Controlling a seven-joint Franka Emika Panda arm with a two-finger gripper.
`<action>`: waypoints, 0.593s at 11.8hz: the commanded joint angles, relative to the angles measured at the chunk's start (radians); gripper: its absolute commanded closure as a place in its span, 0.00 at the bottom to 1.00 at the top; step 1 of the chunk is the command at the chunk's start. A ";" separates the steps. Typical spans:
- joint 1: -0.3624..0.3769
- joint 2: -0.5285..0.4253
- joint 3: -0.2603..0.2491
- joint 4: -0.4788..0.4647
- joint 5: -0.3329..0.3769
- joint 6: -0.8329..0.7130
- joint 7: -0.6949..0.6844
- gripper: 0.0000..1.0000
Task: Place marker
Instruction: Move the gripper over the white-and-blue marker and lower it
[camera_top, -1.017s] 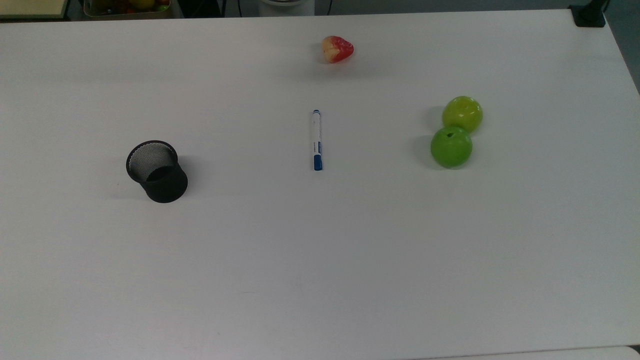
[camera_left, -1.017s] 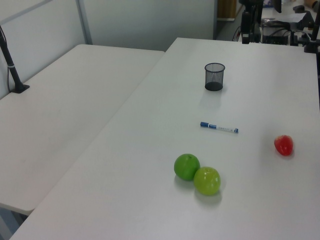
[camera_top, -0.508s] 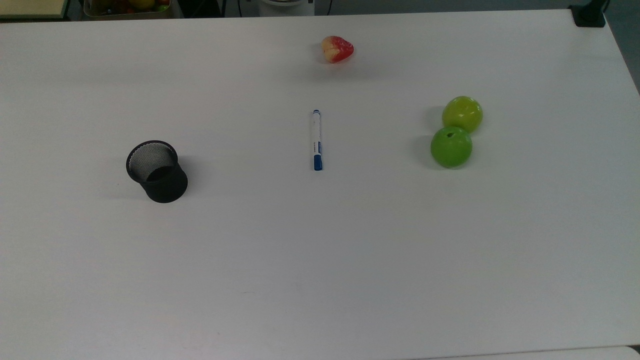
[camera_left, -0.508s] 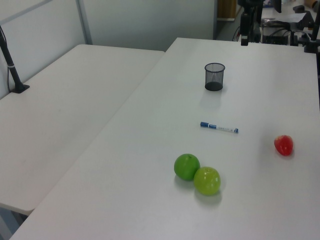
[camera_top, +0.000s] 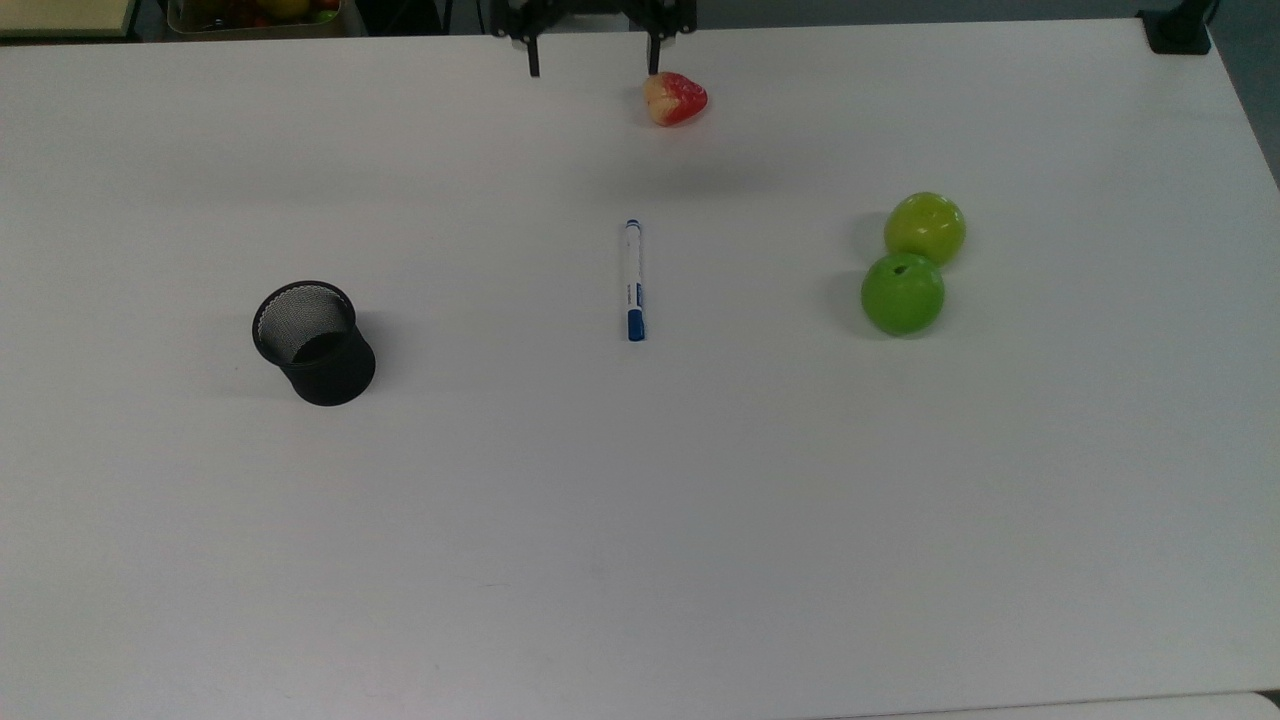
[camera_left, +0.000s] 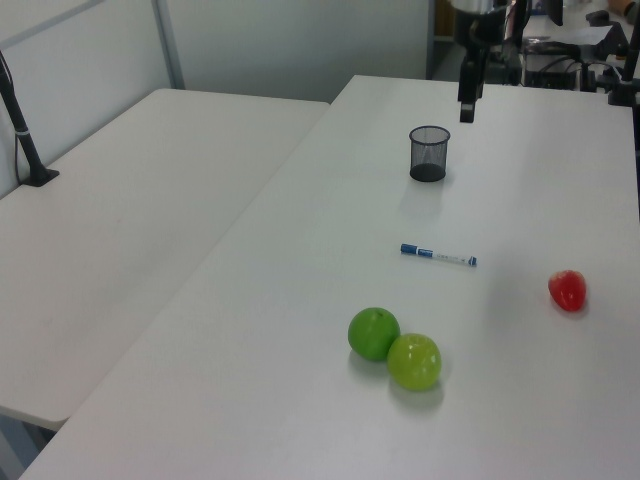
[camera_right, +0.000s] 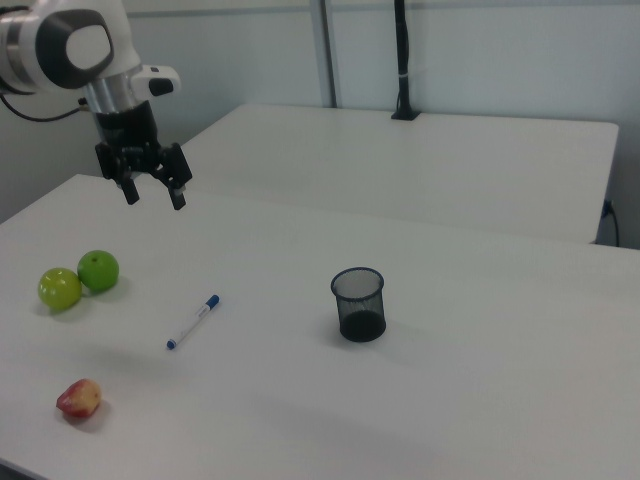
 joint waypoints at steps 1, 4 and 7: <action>0.017 0.052 -0.003 -0.038 0.014 0.103 0.019 0.00; 0.023 0.070 -0.003 -0.110 0.014 0.191 0.019 0.00; 0.039 0.110 -0.003 -0.160 0.013 0.280 0.077 0.00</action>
